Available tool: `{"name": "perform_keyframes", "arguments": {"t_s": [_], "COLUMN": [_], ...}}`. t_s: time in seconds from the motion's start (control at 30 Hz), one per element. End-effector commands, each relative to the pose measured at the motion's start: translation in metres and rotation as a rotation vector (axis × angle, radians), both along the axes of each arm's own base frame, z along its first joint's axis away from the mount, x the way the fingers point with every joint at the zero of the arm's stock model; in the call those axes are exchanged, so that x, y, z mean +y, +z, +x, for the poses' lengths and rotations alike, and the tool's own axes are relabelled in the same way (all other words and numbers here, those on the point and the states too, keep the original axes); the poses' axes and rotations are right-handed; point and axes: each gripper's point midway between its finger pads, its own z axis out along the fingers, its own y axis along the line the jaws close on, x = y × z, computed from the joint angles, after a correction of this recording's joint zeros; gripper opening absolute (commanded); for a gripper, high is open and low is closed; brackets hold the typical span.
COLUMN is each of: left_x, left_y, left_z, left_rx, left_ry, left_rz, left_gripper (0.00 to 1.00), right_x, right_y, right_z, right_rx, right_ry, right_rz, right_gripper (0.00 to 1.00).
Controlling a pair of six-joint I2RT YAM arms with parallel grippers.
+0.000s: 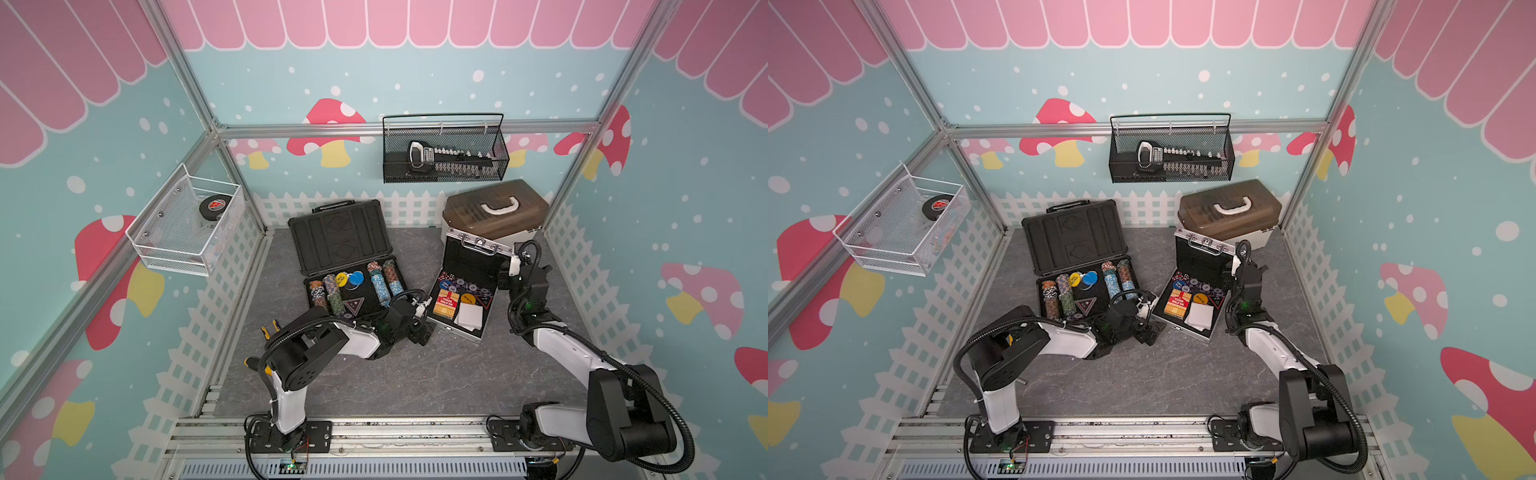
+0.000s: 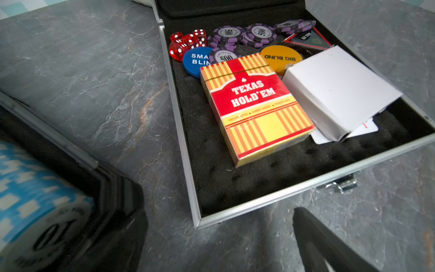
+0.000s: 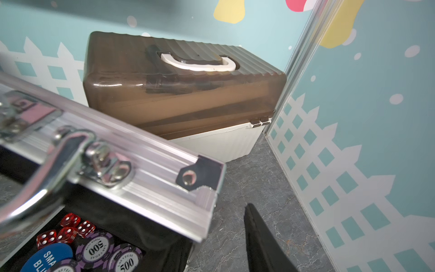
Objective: Close the poker set cases
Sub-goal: Close the lid of the poker set case.
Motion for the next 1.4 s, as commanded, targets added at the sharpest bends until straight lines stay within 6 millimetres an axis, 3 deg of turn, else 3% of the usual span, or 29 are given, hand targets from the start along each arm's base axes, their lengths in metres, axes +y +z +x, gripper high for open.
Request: {"name": "perform_keyframes", "arguments": {"t_s": [0.0, 0.17, 0.5, 1.13, 1.37], "left_x": [0.0, -0.002, -0.007, -0.016, -0.02], "left_y": [0.018, 0.019, 0.017, 0.024, 0.025], "left_z": [0.005, 0.006, 0.007, 0.014, 0.014], "left_rx": [-0.029, -0.027, -0.007, -0.016, -0.003], "left_ry": [0.012, 0.013, 0.0, -0.01, -0.019], "left_rz": [-0.037, -0.037, -0.035, -0.039, -0.051], "left_gripper": [0.97, 0.97, 0.97, 0.97, 0.97], "right_x": [-0.001, -0.002, -0.002, 0.012, 0.025], "right_y": [0.003, 0.001, -0.009, -0.071, -0.083], "right_z": [0.005, 0.003, -0.006, -0.066, -0.08], "right_rx": [-0.02, -0.033, -0.032, 0.162, 0.249], "right_ry": [-0.004, -0.005, 0.004, 0.045, 0.084], "right_rz": [-0.024, -0.034, -0.036, -0.03, -0.071], "right_gripper": [0.37, 0.23, 0.07, 0.08, 0.1]}}
